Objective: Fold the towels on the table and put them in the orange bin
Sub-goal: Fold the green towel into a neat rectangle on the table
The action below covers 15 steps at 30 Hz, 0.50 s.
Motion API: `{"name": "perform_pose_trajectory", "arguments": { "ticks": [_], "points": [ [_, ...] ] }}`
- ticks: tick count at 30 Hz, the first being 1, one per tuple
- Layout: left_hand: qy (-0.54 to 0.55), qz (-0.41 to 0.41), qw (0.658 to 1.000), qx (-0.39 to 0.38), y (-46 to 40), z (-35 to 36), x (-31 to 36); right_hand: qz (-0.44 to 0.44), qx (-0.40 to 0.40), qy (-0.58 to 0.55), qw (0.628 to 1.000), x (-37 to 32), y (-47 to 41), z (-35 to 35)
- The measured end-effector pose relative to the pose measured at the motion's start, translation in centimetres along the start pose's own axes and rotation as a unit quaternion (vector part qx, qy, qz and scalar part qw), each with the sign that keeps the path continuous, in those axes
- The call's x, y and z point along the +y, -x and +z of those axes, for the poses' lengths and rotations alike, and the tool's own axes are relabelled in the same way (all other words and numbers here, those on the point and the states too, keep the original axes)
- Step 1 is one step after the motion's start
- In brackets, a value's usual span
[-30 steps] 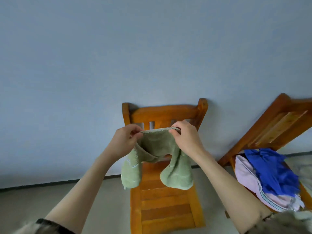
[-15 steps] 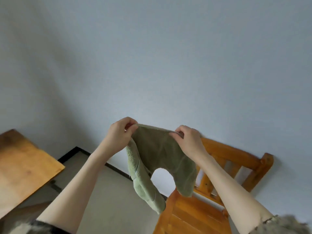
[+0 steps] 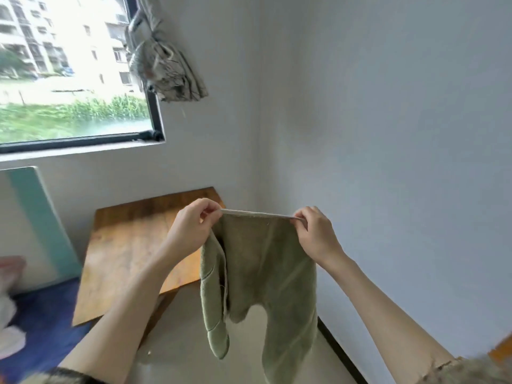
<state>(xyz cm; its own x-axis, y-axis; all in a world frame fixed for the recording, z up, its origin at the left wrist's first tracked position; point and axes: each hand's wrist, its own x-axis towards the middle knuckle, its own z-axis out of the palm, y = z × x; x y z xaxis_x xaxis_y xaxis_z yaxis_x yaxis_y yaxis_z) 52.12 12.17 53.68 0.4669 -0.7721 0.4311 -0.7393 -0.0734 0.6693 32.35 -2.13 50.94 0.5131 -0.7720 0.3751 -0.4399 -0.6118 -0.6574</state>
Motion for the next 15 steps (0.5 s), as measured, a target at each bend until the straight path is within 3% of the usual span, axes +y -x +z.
{"name": "perform_pose_trajectory", "arguments": {
  "ticks": [8, 15],
  "points": [
    [-0.047, -0.066, 0.996, 0.039, -1.4, -11.3, -13.3, -0.031, 0.007, -0.065, 0.997, -9.5, -6.2, 15.5],
    [-0.041, -0.128, 0.990, 0.038, -3.7, -15.8, -22.4, -0.066, -0.027, -0.038, 0.997, -13.0, -10.7, 23.1]
  ]
}}
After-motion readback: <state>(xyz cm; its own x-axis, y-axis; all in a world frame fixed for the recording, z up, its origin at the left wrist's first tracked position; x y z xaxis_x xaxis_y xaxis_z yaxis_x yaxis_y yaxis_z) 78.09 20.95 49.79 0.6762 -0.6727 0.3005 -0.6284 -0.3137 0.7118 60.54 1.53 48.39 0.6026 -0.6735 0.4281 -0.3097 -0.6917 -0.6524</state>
